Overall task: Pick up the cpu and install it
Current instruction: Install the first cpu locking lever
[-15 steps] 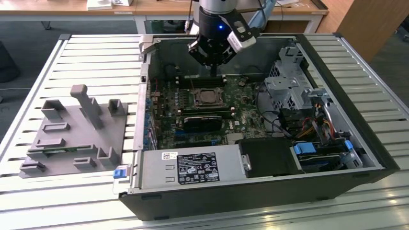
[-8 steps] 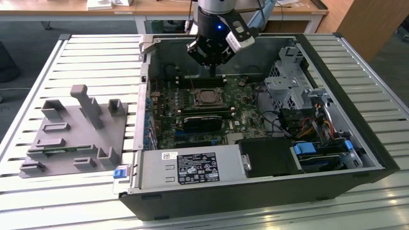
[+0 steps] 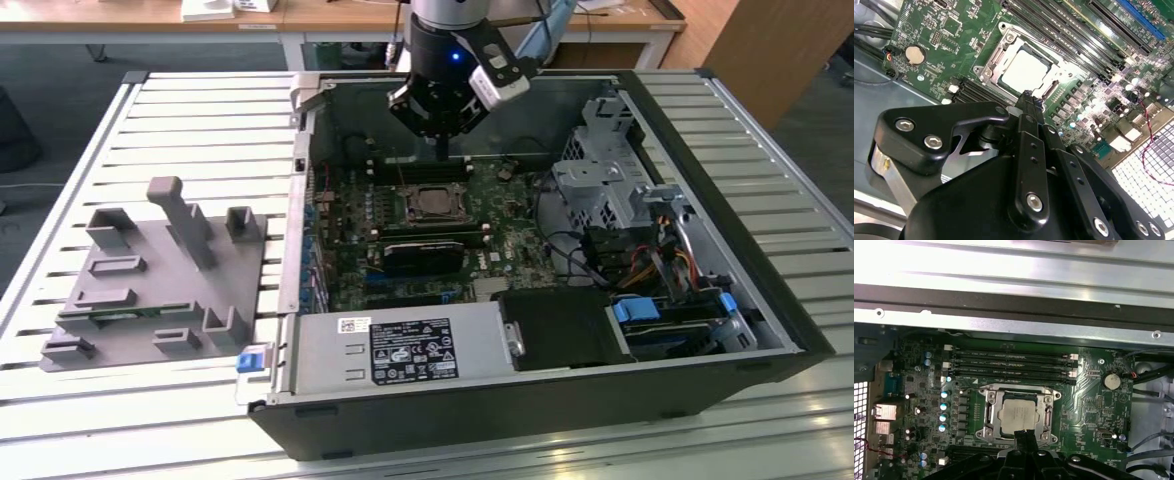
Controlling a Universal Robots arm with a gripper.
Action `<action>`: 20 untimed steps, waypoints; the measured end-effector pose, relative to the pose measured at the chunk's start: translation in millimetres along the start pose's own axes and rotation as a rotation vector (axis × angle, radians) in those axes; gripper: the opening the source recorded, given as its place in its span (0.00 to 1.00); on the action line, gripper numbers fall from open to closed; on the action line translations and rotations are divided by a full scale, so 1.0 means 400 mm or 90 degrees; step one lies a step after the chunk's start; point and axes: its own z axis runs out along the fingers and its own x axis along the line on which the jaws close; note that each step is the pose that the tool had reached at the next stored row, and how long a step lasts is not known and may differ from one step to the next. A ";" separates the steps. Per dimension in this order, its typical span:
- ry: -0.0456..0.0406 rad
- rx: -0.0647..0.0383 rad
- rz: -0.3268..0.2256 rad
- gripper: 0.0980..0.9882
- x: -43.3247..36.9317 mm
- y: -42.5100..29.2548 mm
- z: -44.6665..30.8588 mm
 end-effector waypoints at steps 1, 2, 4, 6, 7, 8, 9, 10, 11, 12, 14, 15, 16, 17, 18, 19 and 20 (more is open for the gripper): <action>0.0000 0.000 0.000 0.01 0.001 0.000 0.000; 0.0000 0.000 0.000 0.01 0.001 0.000 0.000; 0.0000 0.000 0.000 0.01 0.003 0.000 0.000; 0.0000 0.000 0.000 0.01 0.004 0.000 0.000; 0.0000 0.000 0.000 0.01 0.005 0.000 0.000; 0.0000 0.000 0.000 0.01 0.006 0.000 0.000; 0.0000 0.000 0.000 0.01 0.007 0.000 0.000; 0.0000 0.000 0.000 0.01 0.008 0.000 0.000; 0.0000 0.000 0.000 0.01 0.009 0.001 0.000; 0.0000 0.000 0.000 0.01 0.010 0.001 0.000; 0.0000 0.000 0.000 0.01 0.012 0.001 0.000; 0.0000 0.000 0.000 0.01 0.012 0.001 0.000; 0.0000 0.000 0.000 0.01 0.013 0.001 0.000; 0.0000 0.000 0.000 0.01 0.014 0.001 0.000; 0.0000 0.000 0.000 0.01 0.015 0.001 0.000; 0.0000 0.000 0.000 0.01 0.015 0.001 0.000; 0.0000 0.000 0.000 0.01 0.018 0.001 0.000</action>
